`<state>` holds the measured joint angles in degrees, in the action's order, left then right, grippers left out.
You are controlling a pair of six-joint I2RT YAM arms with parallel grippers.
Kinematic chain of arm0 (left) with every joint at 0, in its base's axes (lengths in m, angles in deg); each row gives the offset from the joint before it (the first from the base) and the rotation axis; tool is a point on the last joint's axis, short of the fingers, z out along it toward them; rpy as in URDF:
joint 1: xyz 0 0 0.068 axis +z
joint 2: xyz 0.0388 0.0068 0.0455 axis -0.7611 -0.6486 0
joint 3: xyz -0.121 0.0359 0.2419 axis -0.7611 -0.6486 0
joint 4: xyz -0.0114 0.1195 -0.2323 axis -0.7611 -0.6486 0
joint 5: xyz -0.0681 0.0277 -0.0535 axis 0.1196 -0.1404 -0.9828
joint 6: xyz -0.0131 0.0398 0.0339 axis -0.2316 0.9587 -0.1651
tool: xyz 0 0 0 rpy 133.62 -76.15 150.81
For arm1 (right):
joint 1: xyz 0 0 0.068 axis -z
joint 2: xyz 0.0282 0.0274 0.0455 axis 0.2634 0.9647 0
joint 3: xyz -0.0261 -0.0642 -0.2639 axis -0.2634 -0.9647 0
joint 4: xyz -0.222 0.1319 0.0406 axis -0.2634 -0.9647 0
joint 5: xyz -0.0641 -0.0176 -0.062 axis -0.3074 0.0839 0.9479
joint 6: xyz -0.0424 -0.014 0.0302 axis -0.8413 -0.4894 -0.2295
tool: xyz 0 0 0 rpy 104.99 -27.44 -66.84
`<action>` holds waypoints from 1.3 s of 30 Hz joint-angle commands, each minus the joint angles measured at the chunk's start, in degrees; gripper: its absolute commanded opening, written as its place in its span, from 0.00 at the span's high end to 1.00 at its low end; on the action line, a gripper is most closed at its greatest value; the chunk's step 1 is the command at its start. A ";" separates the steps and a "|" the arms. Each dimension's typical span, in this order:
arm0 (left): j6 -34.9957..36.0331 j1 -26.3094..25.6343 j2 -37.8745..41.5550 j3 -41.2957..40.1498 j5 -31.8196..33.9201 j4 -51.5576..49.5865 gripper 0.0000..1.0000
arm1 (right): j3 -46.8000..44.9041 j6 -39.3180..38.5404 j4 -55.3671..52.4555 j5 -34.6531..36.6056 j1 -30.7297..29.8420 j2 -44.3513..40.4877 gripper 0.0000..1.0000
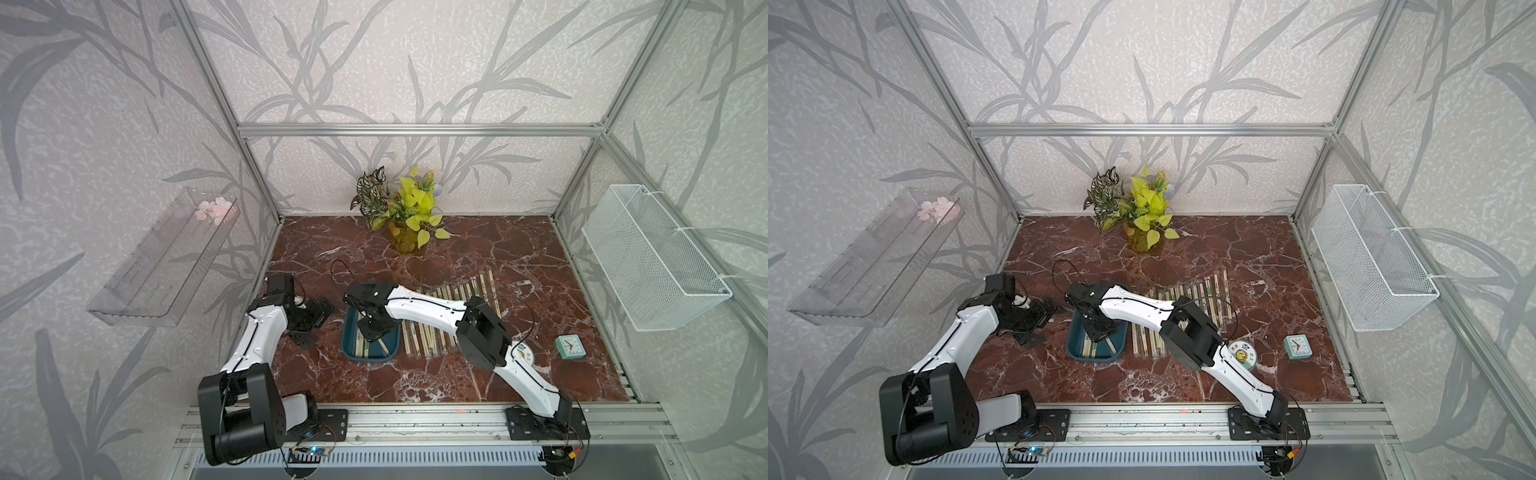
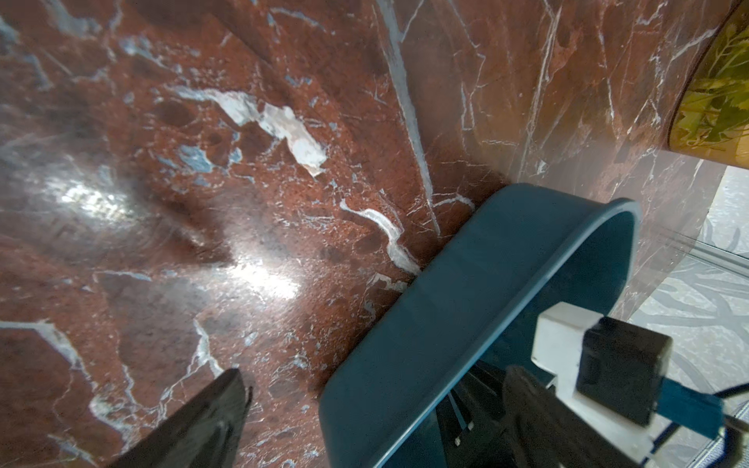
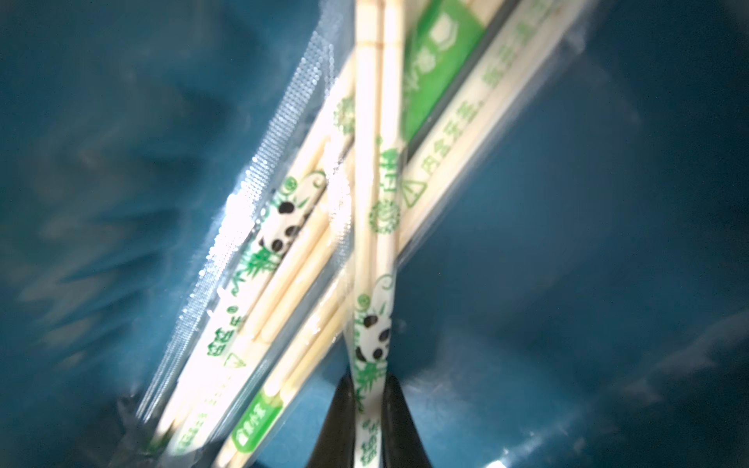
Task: Take the paired disposable chopsticks out of the storage box
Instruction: Pick up the paired disposable chopsticks from the storage box.
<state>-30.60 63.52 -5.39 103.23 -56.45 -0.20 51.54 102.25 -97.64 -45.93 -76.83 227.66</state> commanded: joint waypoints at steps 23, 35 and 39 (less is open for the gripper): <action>1.38 1.07 -0.98 3.00 -2.43 1.30 0.00 | -8.29 7.15 6.11 -3.94 5.46 -16.58 1.00; 1.37 0.47 -0.67 4.57 -8.56 2.95 0.00 | -18.67 6.83 8.85 -1.65 13.14 -26.98 1.00; -0.65 -0.82 0.46 4.02 -8.69 4.12 0.00 | -24.20 4.89 9.78 -0.35 17.61 -30.48 1.00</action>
<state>-30.41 63.52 -6.31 106.36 -63.88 2.86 29.90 108.72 -88.35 -48.35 -61.95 200.34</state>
